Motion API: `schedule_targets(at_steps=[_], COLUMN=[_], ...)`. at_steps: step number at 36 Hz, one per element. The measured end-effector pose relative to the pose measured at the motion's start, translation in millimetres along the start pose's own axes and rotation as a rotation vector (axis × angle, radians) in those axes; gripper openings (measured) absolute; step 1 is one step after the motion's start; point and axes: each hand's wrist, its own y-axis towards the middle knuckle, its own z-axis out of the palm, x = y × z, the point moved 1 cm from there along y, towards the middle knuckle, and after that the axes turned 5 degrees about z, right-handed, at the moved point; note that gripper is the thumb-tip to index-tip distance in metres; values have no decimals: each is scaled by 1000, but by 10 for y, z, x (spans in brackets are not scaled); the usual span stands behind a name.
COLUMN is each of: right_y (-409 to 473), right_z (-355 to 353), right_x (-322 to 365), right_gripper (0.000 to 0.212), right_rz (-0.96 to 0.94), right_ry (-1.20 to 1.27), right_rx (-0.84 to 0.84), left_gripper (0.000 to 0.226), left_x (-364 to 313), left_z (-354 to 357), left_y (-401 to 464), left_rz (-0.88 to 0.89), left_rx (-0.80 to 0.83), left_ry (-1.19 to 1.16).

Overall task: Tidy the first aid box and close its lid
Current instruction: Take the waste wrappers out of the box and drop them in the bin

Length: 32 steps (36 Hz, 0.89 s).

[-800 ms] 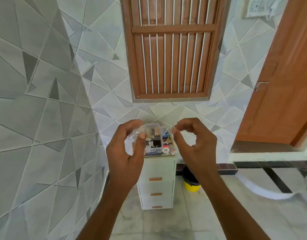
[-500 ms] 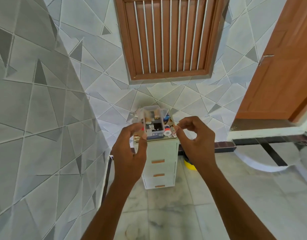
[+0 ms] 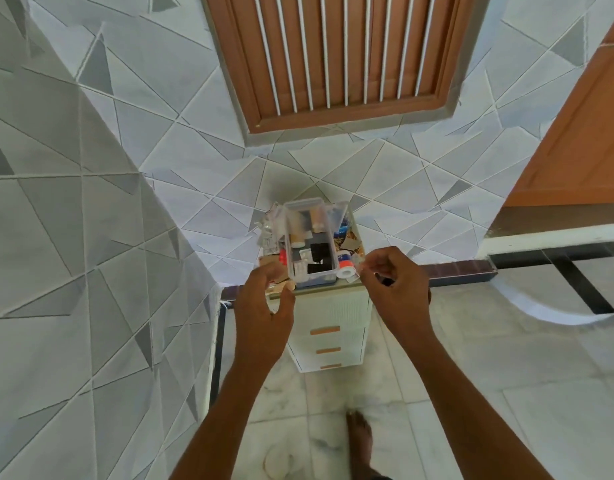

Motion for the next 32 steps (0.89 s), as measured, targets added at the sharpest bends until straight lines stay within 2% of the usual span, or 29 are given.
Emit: schedule_targets(at_steps=[9,15,18,22,27,32], right_y=[1007,1499,1697,1959,2187,2421], right_z=[430,762,913,1128,1371,1602], right_x=[-632,-976,-1074,-1153,-1259,-1292], right_gripper=[10,12,14,16,9,27], right_rz=[126,164,224,256,373,494], right_ry=[-77,-173,-219,-263,-313,-381], right_rx=[92,165,189,192,183,125], left_gripper=[36,26,16,25,39,48], left_x=[871,1301,1494,1791,2052,2215], left_z=[555,752,876,1023,1197,1343], left_y=[732,1178,1395,1730,2128,2427], left_rz=[-189,-296,-357,-408,-475,-536], left_rx=[60,53,100,149,122,130], left_ry=[103,113,138,170,125,152])
